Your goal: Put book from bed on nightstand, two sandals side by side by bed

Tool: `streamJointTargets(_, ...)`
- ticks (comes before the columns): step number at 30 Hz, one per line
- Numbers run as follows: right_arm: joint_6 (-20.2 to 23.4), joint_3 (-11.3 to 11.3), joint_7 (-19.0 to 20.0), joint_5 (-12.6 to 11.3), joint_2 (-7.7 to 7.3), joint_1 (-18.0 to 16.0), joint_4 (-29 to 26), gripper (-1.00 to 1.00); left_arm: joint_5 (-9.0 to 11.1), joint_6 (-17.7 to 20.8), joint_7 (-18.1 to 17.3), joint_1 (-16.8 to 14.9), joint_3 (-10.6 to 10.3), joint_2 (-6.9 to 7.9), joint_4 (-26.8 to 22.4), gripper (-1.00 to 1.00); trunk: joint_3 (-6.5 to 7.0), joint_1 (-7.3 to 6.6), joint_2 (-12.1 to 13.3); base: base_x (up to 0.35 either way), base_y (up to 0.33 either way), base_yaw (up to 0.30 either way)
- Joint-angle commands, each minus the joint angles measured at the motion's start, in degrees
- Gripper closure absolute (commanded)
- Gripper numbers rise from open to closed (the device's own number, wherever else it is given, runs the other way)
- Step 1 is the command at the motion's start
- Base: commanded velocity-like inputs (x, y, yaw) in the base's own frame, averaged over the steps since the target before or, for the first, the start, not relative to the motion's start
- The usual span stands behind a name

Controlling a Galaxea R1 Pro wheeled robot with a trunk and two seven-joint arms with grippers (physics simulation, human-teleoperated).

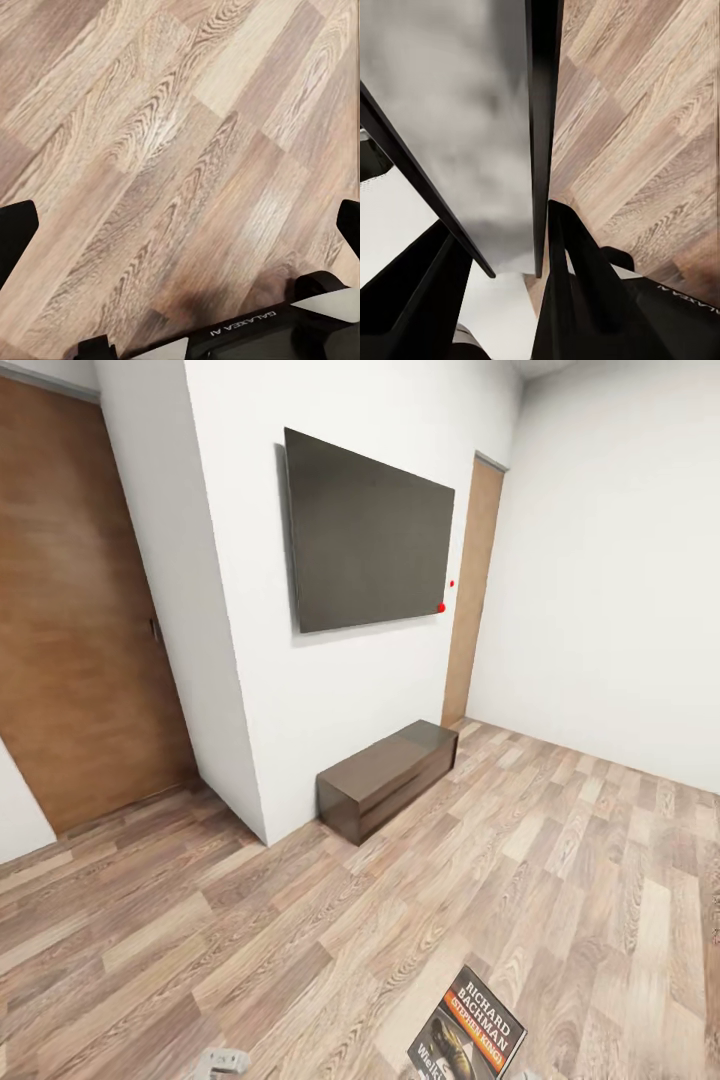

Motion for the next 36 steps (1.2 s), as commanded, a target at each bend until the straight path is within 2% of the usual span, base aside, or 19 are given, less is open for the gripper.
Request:
streamJointTargets(1, 0.6, 0.4, 0.1, -0.6, -0.02, 0.0, 0.0, 1.00, 0.5, -0.2, -0.2, 0.0, -0.5, 0.02, 0.0, -1.00, -0.07, 0.00, 0.0, 0.000, 0.000, -0.263)
streamJointTargets(36, 0.6, 0.4, 0.2, -0.6, -0.03, 0.0, 0.0, 1.00, 0.5, -0.2, -0.2, 0.0, -0.5, 0.02, 0.0, -1.00, -0.07, 0.00, 0.0, 0.000, 0.000, -0.265)
